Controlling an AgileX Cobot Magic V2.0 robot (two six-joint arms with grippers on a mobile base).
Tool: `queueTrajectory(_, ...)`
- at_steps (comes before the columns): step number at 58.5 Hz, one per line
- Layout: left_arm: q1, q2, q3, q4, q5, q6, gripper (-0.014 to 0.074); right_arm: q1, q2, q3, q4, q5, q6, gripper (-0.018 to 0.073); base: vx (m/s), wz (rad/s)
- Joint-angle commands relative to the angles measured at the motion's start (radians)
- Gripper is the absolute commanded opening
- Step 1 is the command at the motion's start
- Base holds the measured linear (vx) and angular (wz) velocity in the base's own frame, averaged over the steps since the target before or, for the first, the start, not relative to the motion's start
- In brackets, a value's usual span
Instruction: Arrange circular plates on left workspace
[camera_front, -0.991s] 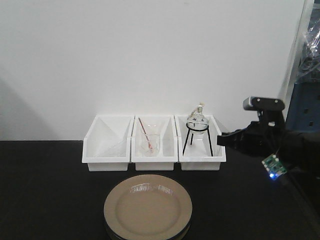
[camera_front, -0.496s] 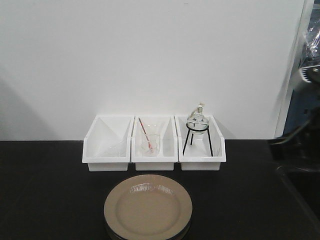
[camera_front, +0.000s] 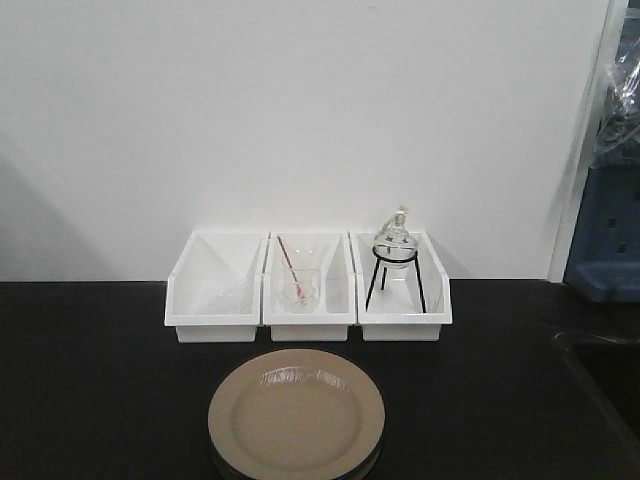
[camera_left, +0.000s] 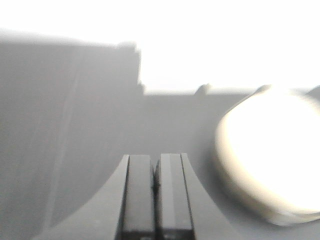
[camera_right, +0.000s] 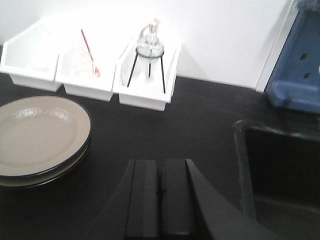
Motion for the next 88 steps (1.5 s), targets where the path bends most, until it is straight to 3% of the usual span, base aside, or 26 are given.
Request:
queueTrajectory(1, -0.027, -0.117, 0.032, -0.19, -0.102, 0.156, -0.0001, -0.001, -0.09, 0.066, -0.008, -0.186, 0.002, -0.0003, 0.0, 0.0)
queueTrajectory(8, -0.033, -0.259, 0.149, -0.349, -0.138, 0.256, -0.0001, -0.001, -0.168, 0.165, -0.008, -0.257, 0.002, -0.0003, 0.0, 0.0)
queueTrajectory(12, -0.033, -0.325, 0.207, -0.378, -0.149, 0.273, -0.0001, -0.001, -0.193, 0.203, -0.008, -0.28, 0.002, -0.0003, 0.0, 0.0)
queueTrajectory(26, -0.033, -0.441, 0.323, -0.376, -0.159, 0.272, -0.0001, -0.001, -0.203, 0.231, -0.006, -0.269, 0.002, -0.0003, 0.0, 0.0)
queueTrajectory(45, -0.033, -0.438, 0.324, -0.375, -0.036, 0.263, -0.0001, -0.001, -0.203, 0.231, -0.006, -0.264, 0.002, 0.0, 0.0, 0.0)
queueTrajectory(70, -0.033, -0.438, 0.324, -0.359, -0.029, 0.266, 0.0, -0.001, -0.203, 0.231, -0.006, -0.264, 0.002, 0.0, 0.0, 0.0)
queueTrajectory(76, -0.033, -0.439, 0.329, -0.359, -0.08, 0.273, 0.0, -0.001, -0.203, 0.231, -0.006, -0.264, 0.002, 0.0, 0.0, 0.0)
queueTrajectory(82, -0.034, -0.444, 0.356, -0.348, -0.232, 0.292, 0.0, -0.001, -0.203, 0.231, -0.006, -0.264, 0.002, 0.0, 0.0, 0.0)
queueTrajectory(88, -0.034, -0.49, 0.406, -0.212, -0.332, 0.246, 0.0, -0.001, -0.203, 0.231, -0.006, -0.264, 0.002, 0.0, 0.0, 0.0)
